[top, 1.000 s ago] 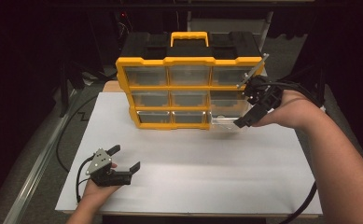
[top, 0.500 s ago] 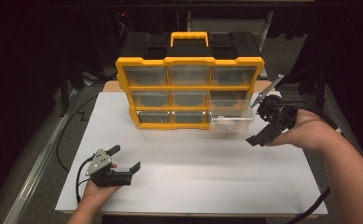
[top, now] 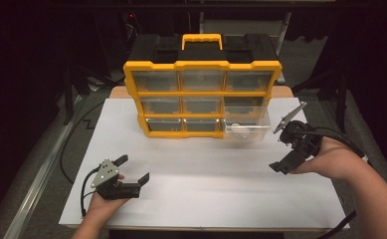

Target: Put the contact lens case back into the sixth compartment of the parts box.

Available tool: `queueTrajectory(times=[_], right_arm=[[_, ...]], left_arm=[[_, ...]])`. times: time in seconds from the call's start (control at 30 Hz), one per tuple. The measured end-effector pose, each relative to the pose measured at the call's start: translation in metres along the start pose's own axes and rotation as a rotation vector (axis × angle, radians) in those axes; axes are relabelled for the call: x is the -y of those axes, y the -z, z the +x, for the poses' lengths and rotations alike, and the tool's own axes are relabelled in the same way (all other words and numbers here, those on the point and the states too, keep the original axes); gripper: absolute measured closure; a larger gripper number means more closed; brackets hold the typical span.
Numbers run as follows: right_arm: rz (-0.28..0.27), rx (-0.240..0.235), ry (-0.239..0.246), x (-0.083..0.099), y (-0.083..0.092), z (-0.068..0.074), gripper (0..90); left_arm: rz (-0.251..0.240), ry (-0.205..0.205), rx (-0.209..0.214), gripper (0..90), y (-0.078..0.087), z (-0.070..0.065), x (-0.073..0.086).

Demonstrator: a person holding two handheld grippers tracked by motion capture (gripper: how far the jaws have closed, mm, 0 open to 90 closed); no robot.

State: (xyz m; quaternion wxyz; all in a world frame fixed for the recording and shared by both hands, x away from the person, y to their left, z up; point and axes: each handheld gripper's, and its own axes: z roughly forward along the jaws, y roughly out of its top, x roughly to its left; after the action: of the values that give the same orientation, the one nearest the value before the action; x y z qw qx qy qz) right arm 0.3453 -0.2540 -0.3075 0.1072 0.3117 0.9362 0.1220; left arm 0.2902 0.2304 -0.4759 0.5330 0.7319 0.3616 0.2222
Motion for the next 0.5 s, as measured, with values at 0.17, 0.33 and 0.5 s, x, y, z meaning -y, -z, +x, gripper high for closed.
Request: queueTrajectory(times=[0.17, 0.33, 0.5], right_arm=[[0.008, -0.015, -0.013, 0.006, -0.014, 0.0, 0.1], [0.015, -0.028, -0.017, 0.012, -0.034, 0.0, 0.2], [0.022, -0.027, -0.027, 0.016, -0.057, 0.002, 0.2]], left_arm=[[0.003, -0.006, 0.003, 0.3, 0.001, 0.0, 0.0], [0.007, -0.005, 0.007, 0.3, -0.001, 0.002, 0.0], [0.004, 0.003, 0.005, 0.4, -0.001, 0.002, 0.0]])
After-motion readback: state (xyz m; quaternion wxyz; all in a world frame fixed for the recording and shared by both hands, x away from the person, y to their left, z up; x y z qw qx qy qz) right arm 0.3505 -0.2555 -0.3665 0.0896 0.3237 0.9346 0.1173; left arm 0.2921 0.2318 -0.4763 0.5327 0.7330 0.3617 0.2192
